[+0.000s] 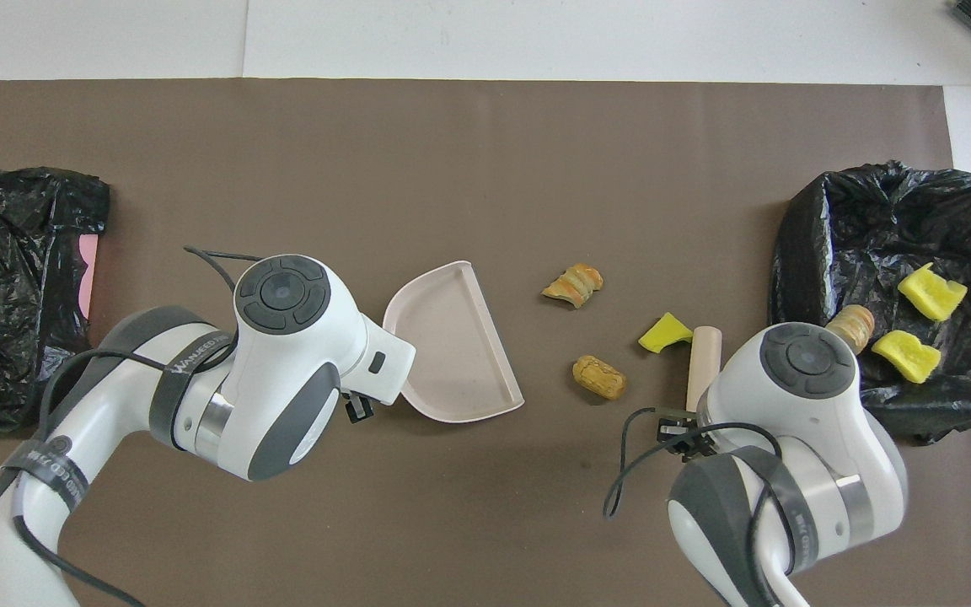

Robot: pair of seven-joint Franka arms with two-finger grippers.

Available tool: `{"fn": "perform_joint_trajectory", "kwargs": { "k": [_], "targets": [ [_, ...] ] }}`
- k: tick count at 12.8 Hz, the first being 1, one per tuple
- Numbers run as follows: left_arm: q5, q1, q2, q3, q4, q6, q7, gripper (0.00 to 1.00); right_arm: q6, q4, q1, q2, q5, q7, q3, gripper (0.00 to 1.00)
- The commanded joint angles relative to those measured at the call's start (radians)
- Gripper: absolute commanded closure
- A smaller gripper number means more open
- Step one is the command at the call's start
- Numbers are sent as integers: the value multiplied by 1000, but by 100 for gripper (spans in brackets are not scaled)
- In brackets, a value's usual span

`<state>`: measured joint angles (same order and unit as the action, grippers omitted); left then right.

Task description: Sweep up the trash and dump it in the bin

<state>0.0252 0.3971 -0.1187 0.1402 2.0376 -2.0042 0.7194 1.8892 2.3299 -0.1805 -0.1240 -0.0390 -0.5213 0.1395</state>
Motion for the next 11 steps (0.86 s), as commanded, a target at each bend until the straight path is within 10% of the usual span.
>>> {"fn": "perform_joint_trajectory", "kwargs": {
  "k": [1,6,11],
  "targets": [
    [10,20,30,-14,38,-28,-18,100,-86,-143,-28,61,-30,-2,2,100],
    [10,34,31,-14,38,-25,-35,100,-199,-185,7,55,112,-118,-6,100],
    [10,34,31,-14,38,-24,-37,100,-219,-20,73,-58,99,-158,-1,100]
  ]
}}
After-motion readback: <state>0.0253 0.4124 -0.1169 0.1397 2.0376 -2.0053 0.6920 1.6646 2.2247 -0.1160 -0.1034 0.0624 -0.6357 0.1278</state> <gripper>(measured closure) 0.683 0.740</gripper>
